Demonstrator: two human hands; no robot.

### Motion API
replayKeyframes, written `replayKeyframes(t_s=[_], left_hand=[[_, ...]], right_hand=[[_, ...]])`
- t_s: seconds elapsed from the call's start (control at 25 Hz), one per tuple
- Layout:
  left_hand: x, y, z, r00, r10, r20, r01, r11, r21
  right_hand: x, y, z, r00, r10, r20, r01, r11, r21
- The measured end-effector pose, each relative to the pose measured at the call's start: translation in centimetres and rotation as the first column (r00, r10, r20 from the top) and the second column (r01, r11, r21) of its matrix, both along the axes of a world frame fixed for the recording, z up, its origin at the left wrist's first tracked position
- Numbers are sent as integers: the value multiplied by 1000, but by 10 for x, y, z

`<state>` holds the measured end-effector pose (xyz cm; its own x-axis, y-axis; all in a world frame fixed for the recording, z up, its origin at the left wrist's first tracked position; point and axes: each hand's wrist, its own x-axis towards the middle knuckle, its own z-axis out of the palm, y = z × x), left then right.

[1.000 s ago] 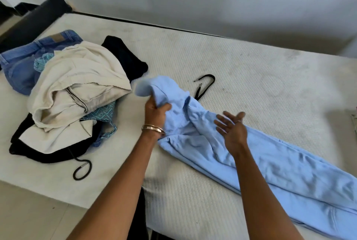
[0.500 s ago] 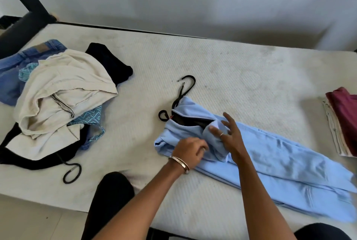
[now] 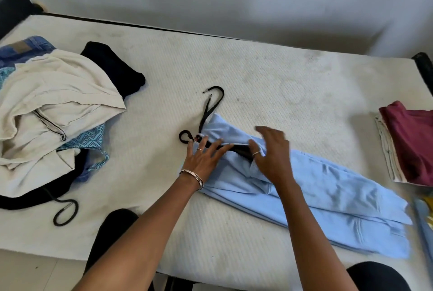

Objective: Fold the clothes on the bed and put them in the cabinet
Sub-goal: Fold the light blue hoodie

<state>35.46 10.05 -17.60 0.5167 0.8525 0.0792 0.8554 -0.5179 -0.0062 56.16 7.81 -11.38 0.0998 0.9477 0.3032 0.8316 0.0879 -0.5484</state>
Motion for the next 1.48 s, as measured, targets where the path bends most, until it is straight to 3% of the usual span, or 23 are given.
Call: replayKeyframes(t_s=[0.04, 0.12, 0.2, 0.24, 0.28, 0.32, 0.36, 0.4, 0.44, 0.48, 0.56, 0.64, 0.72, 0.76, 0.84, 0.92, 1.0, 1.12, 1.2, 1.32, 1.4, 1.44, 1.48], left_hand=[[4, -2, -5, 997, -77, 12, 77, 997, -14], [2, -6, -11, 983, -176, -51, 170, 980, -106], [-10, 0, -18, 963, -257, -77, 242, 957, -162], [-16, 2, -22, 960, -274, -46, 252, 928, -276], [-20, 4, -17, 970, -237, 55, 238, 879, -412], [-23, 6, -11, 961, -74, 268, 213, 815, -539], [-25, 8, -9, 845, 200, 497, 161, 790, -592], [-24, 11, -1, 571, 509, 645, 12, 780, -626], [-24, 18, 5, 244, 704, 667, -175, 709, -683], [-25, 27, 12, 49, 791, 609, -344, 586, -734], [-27, 47, 20, -14, 950, 311, -437, 274, -857], [-23, 60, 27, 34, 990, 134, -252, 138, -958], [-12, 72, 34, 41, 980, 194, -161, 198, -967], [-6, 77, 36, -21, 970, 241, -166, 234, -958], [3, 85, 46, -246, 922, 298, -115, 278, -954], [3, 95, 61, -498, 817, 291, 75, 374, -924], [-6, 101, 81, -555, 743, 375, 84, 498, -863], [-8, 95, 118, -466, 630, 621, 52, 720, -692], [10, 80, 139, -225, 575, 787, 70, 815, -576], [63, 50, 139, 389, 411, 825, 75, 878, -473], [102, 27, 126, 789, 239, 565, 119, 844, -523], [117, 13, 119, 892, 111, 437, 179, 803, -569], [127, 3, 111, 930, 5, 368, 238, 754, -613]], right_hand=[[-3, -4, -13, 982, 165, 94, -162, 986, -32], [10, -20, -49, 866, 349, 358, -304, 936, -178], [32, -45, -80, 800, 390, 457, -261, 911, -321], [39, -55, -89, 801, 369, 471, -215, 912, -349], [41, -58, -92, 808, 347, 476, -169, 911, -376], [39, -54, -91, 828, 330, 454, -135, 902, -410], [32, -48, -85, 871, 296, 391, -111, 895, -432], [25, -42, -77, 929, 226, 292, -86, 902, -423], [18, -34, -69, 972, 131, 194, -52, 929, -368], [10, -27, -59, 992, 44, 121, -9, 961, -277], [-6, -16, -45, 996, -69, 53, 74, 993, -94], [-11, -9, -53, 998, -65, -17, 63, 996, -66], [-8, -11, -74, 998, 52, 23, -47, 981, -187], [-4, -16, -88, 990, 117, 83, -92, 962, -259], [6, -25, -106, 972, 185, 143, -125, 928, -350], [11, -23, -108, 967, 220, 126, -147, 893, -426], [12, -17, -105, 964, 248, 100, -173, 862, -476], [12, -10, -81, 976, 185, -118, -219, 840, -496], [9, -9, -50, 884, -78, -462, -170, 866, -471], [10, -2, -5, 349, -328, -878, -146, 906, -396], [19, -5, 12, 44, -406, -913, -137, 902, -408], [27, -10, 14, -37, -448, -893, -107, 891, -442], [37, -18, 13, -72, -489, -869, -65, 872, -485]])
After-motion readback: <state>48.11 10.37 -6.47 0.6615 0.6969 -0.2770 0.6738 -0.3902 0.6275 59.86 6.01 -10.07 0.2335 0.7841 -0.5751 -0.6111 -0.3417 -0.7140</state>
